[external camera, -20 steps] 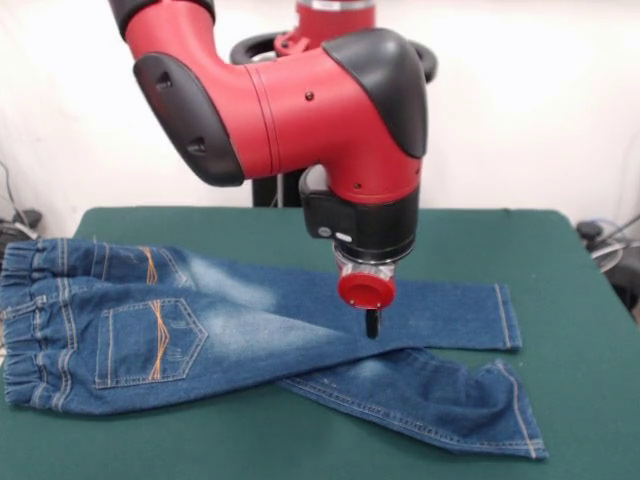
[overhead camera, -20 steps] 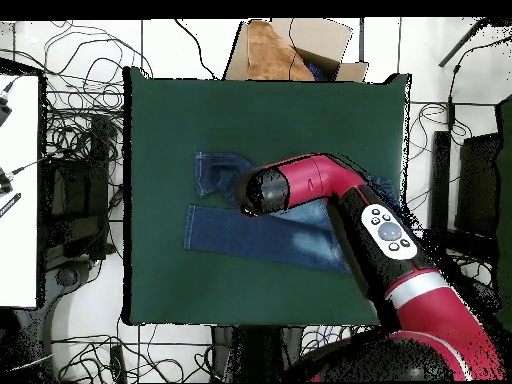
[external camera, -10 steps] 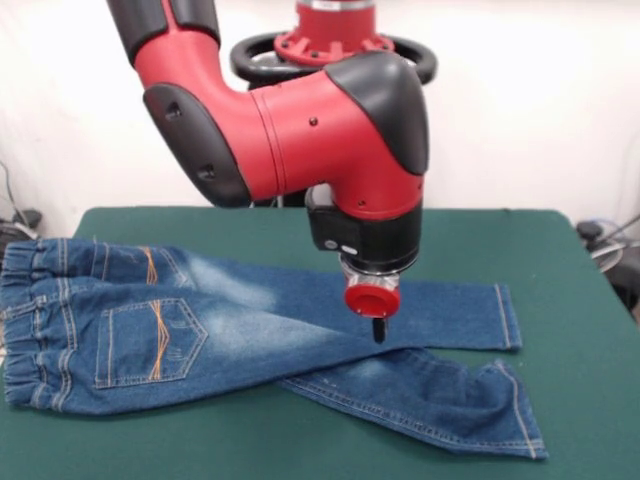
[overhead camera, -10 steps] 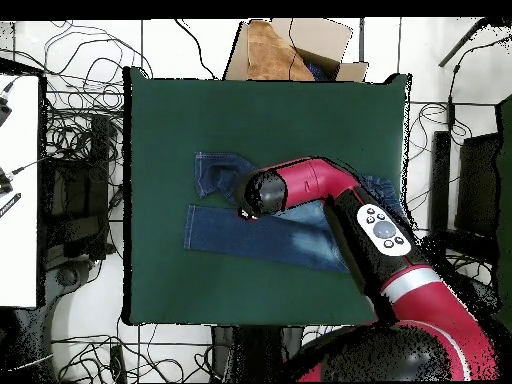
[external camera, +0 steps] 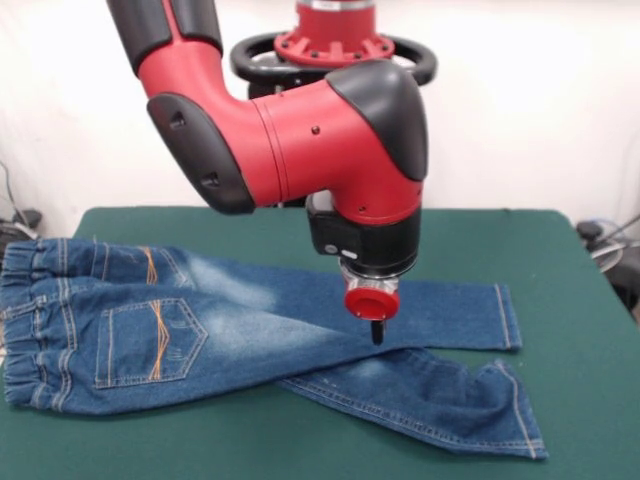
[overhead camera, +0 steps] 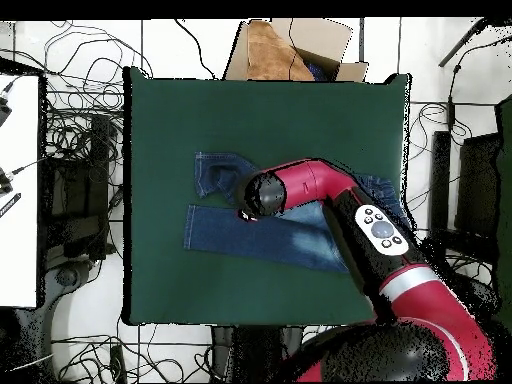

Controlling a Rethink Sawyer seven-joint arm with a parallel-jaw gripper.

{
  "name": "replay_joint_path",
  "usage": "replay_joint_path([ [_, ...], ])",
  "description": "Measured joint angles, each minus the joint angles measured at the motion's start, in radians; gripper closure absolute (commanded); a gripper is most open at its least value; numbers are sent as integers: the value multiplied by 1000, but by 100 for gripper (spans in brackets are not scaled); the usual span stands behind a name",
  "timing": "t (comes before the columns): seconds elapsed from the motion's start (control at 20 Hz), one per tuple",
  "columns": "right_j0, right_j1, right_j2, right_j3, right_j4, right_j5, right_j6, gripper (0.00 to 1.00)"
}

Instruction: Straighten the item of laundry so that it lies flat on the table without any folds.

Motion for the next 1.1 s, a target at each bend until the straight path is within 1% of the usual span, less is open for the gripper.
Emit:
replay_joint_path([
  [0.2, -4, 0, 1, 0, -14, -11, 0, 100],
  [0.7, -28, -2, 16, 0, -16, -74, 0, 100],
  [1.1, -29, -2, 16, 0, -16, -86, 0, 100],
])
